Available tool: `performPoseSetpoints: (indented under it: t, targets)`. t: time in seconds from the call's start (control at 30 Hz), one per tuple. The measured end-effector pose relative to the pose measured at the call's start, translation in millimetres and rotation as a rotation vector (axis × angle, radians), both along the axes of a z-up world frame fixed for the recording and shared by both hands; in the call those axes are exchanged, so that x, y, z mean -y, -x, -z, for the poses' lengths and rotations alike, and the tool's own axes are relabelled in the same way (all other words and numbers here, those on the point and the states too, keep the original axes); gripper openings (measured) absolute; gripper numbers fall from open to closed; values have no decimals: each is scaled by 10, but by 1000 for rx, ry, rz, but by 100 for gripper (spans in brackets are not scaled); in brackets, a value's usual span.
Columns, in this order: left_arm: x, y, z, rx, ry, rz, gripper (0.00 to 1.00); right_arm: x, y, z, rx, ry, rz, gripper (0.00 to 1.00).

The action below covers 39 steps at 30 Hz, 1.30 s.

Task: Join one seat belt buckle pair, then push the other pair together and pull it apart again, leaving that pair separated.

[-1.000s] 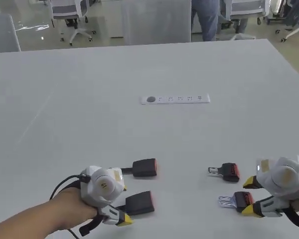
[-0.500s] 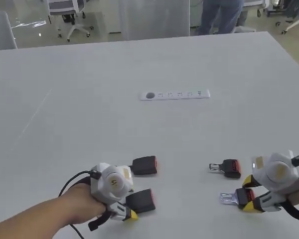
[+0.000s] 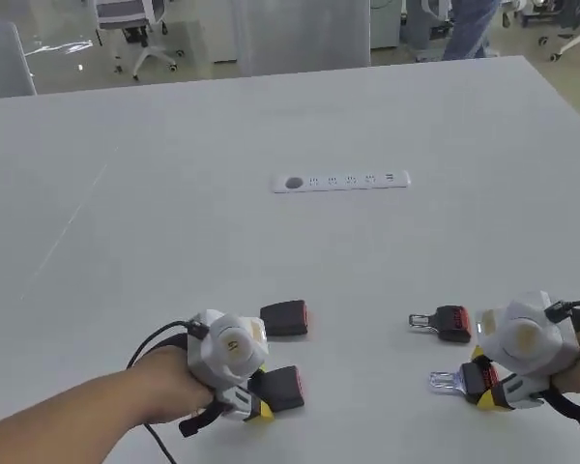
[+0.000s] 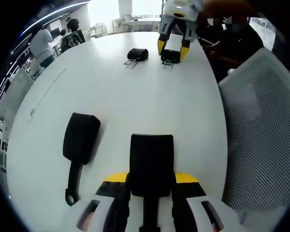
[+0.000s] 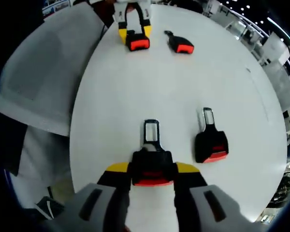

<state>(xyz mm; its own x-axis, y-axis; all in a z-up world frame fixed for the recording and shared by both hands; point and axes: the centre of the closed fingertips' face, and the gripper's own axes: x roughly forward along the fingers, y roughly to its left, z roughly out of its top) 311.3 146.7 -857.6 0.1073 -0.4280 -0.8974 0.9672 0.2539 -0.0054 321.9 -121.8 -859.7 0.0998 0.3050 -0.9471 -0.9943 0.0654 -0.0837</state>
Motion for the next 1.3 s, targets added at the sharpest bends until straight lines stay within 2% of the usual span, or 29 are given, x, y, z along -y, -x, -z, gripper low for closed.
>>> performPoseSetpoints:
  t: [0.13, 0.37, 0.5, 0.6, 0.87, 1.3]
  targets:
    - [3, -1, 4, 0, -9, 8, 34, -15, 27, -7, -19, 14, -4, 34]
    - [7, -4, 2, -1, -7, 13, 34, -6, 14, -8, -25, 19, -5, 34]
    - [19, -8, 8, -11, -33, 15, 34, -9, 2, 2, -44, 42, 29, 34]
    - [20, -5, 10, -14, -48, 21, 34, -2, 8, 2, -45, 52, 22, 34]
    - [23, -3, 9, -16, -55, 25, 34, 5, 7, 12, -59, 44, 17, 34]
    - [18, -1, 17, -31, -112, 21, 34, -4, 16, 16, -59, 24, 7, 34]
